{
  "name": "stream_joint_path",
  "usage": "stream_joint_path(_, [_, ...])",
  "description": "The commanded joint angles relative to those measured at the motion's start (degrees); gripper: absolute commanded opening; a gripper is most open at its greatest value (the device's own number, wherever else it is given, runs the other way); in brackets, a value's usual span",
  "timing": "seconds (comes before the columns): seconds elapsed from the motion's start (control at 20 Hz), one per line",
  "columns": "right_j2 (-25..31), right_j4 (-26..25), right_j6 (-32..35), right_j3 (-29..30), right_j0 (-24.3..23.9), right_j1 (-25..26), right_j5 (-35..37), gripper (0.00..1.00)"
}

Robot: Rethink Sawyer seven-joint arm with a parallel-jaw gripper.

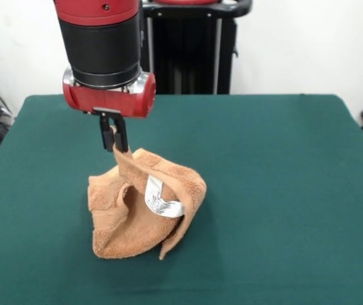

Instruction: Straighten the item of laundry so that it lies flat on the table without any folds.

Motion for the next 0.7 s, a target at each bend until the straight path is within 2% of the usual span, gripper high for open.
stream_joint_path(0.05, [7.98,-3.7,-10.82,-5.36,-0.07,2.9,10.54,0.0])
stream_joint_path(0.3, [9.61,-4.62,-13.07,-8.03,-1.2,3.53,14.53,0.0])
stream_joint_path(0.7, [12.13,-6.44,-14.63,-11.72,-3.01,5.26,13.75,0.0])
